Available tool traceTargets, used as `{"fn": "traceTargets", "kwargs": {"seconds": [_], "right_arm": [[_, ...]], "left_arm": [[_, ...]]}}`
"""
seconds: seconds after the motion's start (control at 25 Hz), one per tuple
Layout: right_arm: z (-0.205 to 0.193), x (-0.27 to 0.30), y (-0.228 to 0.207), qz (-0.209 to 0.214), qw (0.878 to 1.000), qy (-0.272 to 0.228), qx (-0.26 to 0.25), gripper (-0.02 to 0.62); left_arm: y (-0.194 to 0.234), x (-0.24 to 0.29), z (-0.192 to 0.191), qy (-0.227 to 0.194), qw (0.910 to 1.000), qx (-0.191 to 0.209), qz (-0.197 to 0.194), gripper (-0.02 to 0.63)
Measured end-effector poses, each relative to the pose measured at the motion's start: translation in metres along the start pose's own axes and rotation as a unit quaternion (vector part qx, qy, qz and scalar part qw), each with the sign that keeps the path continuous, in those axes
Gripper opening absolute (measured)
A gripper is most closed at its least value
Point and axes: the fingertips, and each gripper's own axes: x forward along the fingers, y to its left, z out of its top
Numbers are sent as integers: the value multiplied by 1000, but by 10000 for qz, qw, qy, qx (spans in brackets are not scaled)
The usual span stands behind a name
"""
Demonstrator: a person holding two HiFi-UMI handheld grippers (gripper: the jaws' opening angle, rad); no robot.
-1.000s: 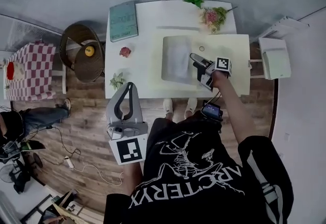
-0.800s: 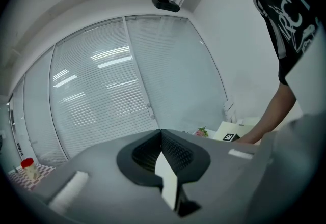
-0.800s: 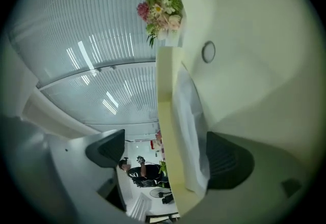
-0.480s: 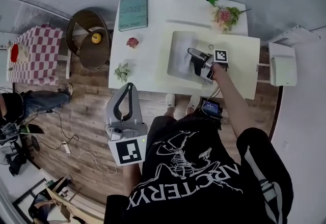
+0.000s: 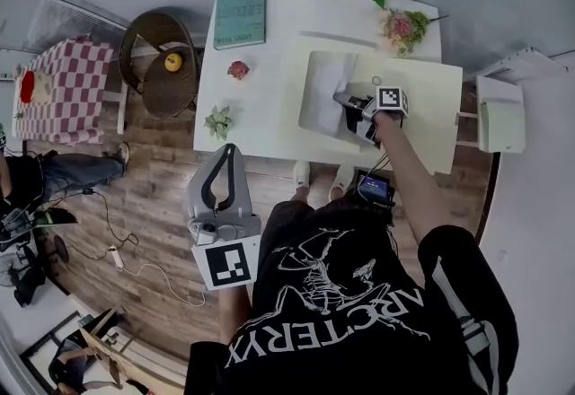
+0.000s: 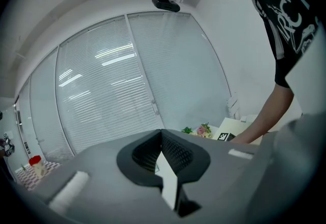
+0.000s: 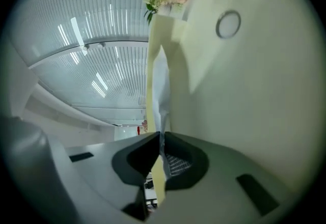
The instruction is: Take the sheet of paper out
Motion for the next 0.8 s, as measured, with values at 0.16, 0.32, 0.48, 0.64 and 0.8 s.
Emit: {"fn": "traceTargets", "kwargs": {"seconds": [0.16, 0.32, 0.48, 0.64, 0.8], "right_arm": [[1, -44, 22, -208, 9978, -261, -565, 31], [-11, -99, 58, -529, 9844, -450, -1616, 29], [-24, -155, 128, -536, 9554, -1050, -2709, 28], [-39, -187, 228, -396, 8832, -1935, -4253, 28], [-55, -199, 300, -1235, 7494, -2846, -5850, 28]], "left_arm": [[-13, 19, 12, -297, 9989, -26, -349, 12], [-29, 37, 26, -569, 9959, -67, -702, 12], [-41, 54, 41, -854, 9909, -175, -1029, 12], [-45, 66, 52, -1055, 9872, -218, -1180, 12], [-44, 73, 58, -1161, 9849, -336, -1242, 11]]}}
